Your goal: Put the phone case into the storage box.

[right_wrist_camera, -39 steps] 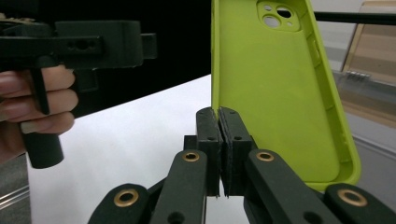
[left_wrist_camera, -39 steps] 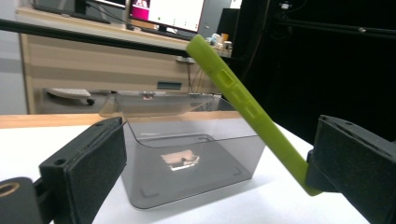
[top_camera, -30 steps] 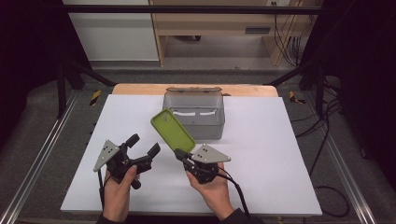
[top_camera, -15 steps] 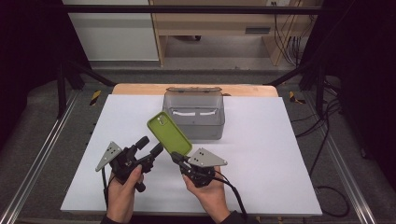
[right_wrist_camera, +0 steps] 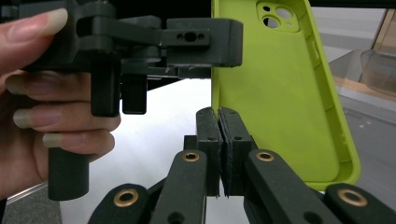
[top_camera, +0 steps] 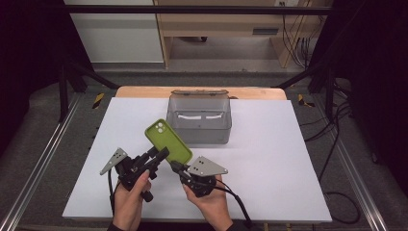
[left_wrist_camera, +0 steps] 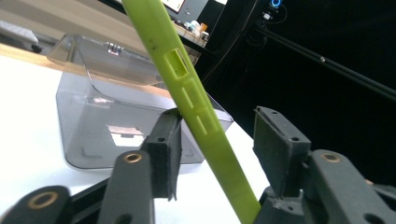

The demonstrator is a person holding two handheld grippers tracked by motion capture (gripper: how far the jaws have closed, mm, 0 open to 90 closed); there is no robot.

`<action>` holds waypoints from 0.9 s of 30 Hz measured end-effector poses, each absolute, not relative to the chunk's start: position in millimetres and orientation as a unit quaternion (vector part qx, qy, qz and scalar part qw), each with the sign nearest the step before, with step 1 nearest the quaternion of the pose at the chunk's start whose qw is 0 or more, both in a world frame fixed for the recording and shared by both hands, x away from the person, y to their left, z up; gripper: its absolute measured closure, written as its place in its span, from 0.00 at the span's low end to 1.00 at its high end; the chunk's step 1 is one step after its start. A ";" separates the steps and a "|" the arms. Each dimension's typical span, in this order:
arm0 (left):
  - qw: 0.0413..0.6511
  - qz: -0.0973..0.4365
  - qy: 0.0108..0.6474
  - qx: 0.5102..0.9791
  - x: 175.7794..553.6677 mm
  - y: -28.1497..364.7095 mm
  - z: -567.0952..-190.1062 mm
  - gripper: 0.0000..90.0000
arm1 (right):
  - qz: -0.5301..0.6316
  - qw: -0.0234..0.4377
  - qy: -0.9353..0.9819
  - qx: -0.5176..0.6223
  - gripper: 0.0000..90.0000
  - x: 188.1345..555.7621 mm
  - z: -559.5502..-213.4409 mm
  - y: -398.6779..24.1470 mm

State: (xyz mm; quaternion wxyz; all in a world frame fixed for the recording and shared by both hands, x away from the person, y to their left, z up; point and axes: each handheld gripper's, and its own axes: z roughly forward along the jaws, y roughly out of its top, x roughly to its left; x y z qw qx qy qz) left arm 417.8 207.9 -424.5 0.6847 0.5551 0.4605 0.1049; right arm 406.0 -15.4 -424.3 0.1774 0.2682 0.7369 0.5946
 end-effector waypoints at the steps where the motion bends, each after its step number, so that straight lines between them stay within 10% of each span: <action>1: 0.687 0.097 0.469 0.546 418.3 208.5 -425.8 0.61 | 0.593 0.179 0.738 0.270 0.98 405.3 -425.4 -14.4; 27: 0.681 0.055 0.524 0.508 419.0 208.4 -442.8 0.81 | 0.588 0.165 0.740 0.282 0.98 400.6 -440.2 -2.3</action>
